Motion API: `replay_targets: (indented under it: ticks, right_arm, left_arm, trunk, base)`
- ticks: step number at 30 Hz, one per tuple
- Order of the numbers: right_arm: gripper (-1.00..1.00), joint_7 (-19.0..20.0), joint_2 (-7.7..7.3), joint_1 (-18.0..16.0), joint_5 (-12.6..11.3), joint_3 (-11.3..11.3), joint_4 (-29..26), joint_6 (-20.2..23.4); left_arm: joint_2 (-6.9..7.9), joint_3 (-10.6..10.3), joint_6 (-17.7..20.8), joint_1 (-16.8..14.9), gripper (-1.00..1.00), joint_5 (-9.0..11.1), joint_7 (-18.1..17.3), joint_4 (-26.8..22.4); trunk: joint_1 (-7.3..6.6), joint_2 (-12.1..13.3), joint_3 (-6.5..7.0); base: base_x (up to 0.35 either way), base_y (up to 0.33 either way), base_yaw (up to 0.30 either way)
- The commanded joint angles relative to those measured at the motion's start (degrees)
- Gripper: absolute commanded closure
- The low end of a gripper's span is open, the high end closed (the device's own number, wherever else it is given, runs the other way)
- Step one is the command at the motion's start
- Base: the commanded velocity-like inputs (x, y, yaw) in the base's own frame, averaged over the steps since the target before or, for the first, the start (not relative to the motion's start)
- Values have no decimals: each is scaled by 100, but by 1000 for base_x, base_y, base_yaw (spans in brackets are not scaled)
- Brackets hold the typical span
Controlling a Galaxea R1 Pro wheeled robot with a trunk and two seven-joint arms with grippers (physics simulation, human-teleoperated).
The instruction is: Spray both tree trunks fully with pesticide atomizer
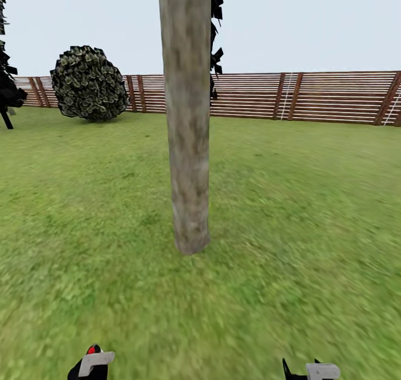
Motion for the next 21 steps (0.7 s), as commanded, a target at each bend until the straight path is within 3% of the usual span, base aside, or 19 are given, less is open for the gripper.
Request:
replay_targets:
  ticks: [1, 7, 14, 16, 18, 21]
  right_arm:
    - [-100, -1, 4, -2, 2, -3, 75, -25]
    - [-100, 18, 15, -5, -3, -5, 176, -73]
    - [-100, 19, 54, -5, -17, 7, 128, -69]
    - [-100, 16, 67, -5, -5, 14, -116, -51]
    - [-100, 35, 65, -5, 36, 56, -242, -41]
    - [-100, 59, 17, -6, 315, 176, -501, -35]
  left_arm:
    - [12, 3, -1, 0, 100, -1, 1, -3]
    - [306, 159, -11, 1, 100, -19, -27, -8]
    - [457, 98, -9, -5, 100, -226, -69, -12]
    - [452, 77, 8, -10, 100, -249, -105, -13]
    - [465, -39, 26, -24, 100, -333, -305, -10]
    - [482, -215, 49, -25, 100, -536, -933, -9]
  trunk:
    - [0, 0, 0]
    - [0, 0, 0]
    - [0, 0, 0]
    - [0, 0, 0]
    - [0, 0, 0]
    - [0, 0, 0]
  base:
    - [339, 0, 0]
    - [339, 0, 0]
    - [339, 0, 0]
    - [339, 0, 0]
    - [339, 0, 0]
    - [339, 0, 0]
